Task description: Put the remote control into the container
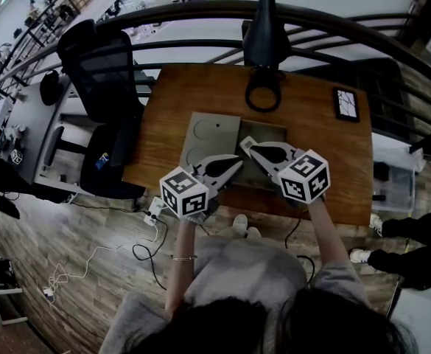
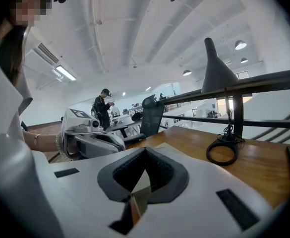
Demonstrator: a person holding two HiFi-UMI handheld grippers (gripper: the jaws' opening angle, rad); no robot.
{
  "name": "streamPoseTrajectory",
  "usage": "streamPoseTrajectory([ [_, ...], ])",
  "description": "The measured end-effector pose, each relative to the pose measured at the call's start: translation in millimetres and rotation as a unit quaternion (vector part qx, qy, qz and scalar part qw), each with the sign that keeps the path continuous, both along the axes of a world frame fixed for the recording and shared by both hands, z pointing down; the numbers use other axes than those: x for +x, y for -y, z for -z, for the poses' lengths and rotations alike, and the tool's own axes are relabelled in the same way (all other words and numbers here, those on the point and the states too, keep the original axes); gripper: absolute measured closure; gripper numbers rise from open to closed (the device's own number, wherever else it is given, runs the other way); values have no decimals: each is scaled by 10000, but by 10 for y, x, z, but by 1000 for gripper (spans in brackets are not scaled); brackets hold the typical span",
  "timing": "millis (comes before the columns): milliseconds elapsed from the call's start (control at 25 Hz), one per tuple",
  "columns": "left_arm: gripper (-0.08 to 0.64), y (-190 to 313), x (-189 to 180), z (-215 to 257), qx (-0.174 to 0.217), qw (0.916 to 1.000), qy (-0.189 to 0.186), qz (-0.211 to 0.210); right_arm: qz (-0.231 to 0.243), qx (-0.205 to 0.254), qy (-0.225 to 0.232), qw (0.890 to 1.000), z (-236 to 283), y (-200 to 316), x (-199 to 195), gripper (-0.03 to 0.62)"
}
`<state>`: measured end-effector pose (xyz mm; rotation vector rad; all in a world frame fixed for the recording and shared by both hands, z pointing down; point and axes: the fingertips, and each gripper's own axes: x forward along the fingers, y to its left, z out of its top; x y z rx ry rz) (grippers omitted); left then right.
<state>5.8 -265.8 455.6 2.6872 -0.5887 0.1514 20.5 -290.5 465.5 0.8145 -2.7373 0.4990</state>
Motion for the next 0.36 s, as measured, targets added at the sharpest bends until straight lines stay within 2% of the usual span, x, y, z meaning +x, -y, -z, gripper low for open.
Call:
streamPoseTrajectory([
  [360,557,-85,-50,-8,-12,10000,-29,-11,73,1,-53,10000,-11,-99,-57,565],
])
